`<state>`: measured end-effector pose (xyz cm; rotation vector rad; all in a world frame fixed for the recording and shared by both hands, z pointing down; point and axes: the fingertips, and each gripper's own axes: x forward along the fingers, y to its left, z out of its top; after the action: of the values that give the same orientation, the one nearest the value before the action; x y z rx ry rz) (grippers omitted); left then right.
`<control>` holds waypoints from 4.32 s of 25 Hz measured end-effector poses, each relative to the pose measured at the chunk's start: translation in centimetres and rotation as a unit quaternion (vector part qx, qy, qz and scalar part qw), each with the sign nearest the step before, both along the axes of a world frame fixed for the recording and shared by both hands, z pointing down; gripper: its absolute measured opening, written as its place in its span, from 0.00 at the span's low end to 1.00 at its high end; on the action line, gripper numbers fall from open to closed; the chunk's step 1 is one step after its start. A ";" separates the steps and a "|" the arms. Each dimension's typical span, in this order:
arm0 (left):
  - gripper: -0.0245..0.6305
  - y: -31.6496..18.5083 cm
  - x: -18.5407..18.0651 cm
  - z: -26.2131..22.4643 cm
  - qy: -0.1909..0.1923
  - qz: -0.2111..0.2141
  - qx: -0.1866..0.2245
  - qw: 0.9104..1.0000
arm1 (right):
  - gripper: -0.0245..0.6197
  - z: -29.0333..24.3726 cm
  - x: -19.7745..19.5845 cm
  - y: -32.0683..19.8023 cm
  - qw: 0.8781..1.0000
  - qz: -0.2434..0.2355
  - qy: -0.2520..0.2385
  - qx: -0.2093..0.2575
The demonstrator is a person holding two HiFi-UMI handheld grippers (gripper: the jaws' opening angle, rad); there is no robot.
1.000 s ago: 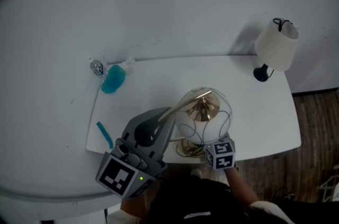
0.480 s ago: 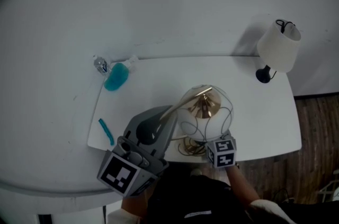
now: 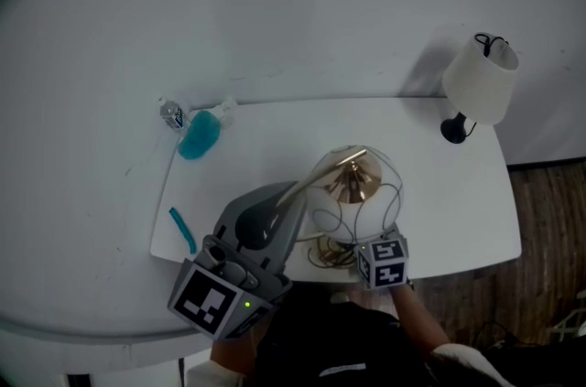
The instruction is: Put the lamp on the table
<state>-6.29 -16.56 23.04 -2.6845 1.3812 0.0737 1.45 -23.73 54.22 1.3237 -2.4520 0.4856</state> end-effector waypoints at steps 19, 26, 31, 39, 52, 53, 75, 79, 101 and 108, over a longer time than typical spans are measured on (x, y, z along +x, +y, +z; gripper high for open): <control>0.06 -1.5 -0.7 0.8 -0.008 0.013 -0.002 1.000 | 0.06 0.8 -0.7 -1.6 1.000 0.010 0.002 0.001; 0.06 -4.2 -2.1 0.8 -0.005 0.015 -0.009 1.000 | 0.06 0.7 -2.0 -3.9 1.000 0.011 0.003 -0.006; 0.06 -5.2 -2.7 0.8 -0.005 0.016 -0.007 1.000 | 0.06 0.7 -2.7 -5.0 1.000 0.013 0.002 -0.002; 0.06 -6.8 -3.6 1.0 -0.004 0.015 -0.010 1.000 | 0.06 0.9 -3.4 -6.5 1.000 0.014 0.005 -0.006; 0.06 -9.9 -4.5 1.3 -0.003 0.012 -0.024 1.000 | 0.06 1.3 -4.3 -8.9 1.000 0.013 0.006 -0.019; 0.06 -10.1 -4.5 1.4 -0.003 0.012 -0.024 1.000 | 0.06 1.4 -4.3 -9.1 1.000 0.013 0.006 -0.019; 0.06 -11.1 -4.5 2.4 0.003 0.019 -0.018 1.000 | 0.06 2.5 -4.4 -10.7 1.000 0.022 0.006 -0.015; 0.06 -11.1 -4.4 2.6 0.000 0.021 -0.019 1.000 | 0.06 2.7 -4.6 -10.8 1.000 0.023 0.005 -0.016; 0.06 -12.1 -1.0 2.7 -0.019 0.028 -0.029 0.999 | 0.06 3.4 -3.4 -11.4 0.999 0.018 -0.015 -0.032; 0.06 -12.1 -0.7 2.8 -0.025 0.034 -0.030 0.999 | 0.06 3.7 -3.5 -11.4 0.999 0.021 -0.016 -0.036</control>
<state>-6.96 -28.65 25.80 -2.7622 1.2976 -0.0272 -2.02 -35.10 57.88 1.3505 -2.4131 0.6036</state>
